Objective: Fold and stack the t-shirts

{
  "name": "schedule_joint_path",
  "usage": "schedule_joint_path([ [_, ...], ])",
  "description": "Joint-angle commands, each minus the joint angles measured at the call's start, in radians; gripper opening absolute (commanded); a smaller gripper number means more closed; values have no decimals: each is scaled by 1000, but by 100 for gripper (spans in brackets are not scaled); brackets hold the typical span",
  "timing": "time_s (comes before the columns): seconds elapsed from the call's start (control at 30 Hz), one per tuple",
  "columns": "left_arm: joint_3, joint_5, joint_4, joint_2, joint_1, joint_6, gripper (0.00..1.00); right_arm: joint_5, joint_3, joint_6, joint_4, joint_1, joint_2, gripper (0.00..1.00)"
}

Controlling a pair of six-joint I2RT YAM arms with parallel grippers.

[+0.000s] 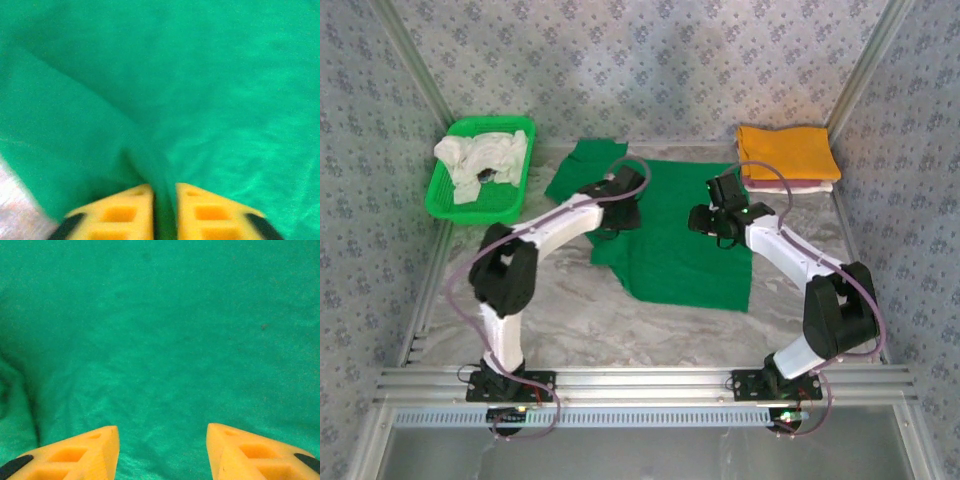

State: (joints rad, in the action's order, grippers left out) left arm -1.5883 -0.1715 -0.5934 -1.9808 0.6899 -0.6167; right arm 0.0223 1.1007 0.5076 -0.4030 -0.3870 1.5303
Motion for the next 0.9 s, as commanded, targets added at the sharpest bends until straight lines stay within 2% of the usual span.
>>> schedule_joint_path([
  [0.0, -89, 13, -95, -68, 57, 31, 38, -4, -21, 12, 6, 25, -20, 52],
  [0.07, -63, 28, -47, -33, 72, 23, 39, -10, -31, 7, 12, 41, -26, 52],
  [0.17, 89, 30, 26, 99, 52, -9, 40, -9, -43, 0, 16, 58, -32, 52],
  [0.27, 281, 84, 96, 240, -18, -46, 40, -11, -50, -4, 18, 66, -33, 52],
  [0.37, 402, 146, 127, 308, -98, -56, 41, -12, -52, -4, 22, 70, -33, 52],
  [0.5, 456, 223, 142, 309, -142, -47, 41, -9, -53, 2, 23, 67, -32, 52],
  [0.73, 501, 315, 204, 261, -130, -82, 44, 10, -53, 7, 13, 60, -34, 52],
  [0.77, 509, 319, 217, 257, -128, -86, 43, 14, -53, 7, 12, 58, -35, 52],
  [0.8, 517, 320, 229, 257, -126, -90, 37, 18, -53, 7, 11, 58, -34, 53],
  [0.87, 529, 318, 237, 270, -124, -99, 20, 28, -50, 8, 6, 57, -31, 53],
])
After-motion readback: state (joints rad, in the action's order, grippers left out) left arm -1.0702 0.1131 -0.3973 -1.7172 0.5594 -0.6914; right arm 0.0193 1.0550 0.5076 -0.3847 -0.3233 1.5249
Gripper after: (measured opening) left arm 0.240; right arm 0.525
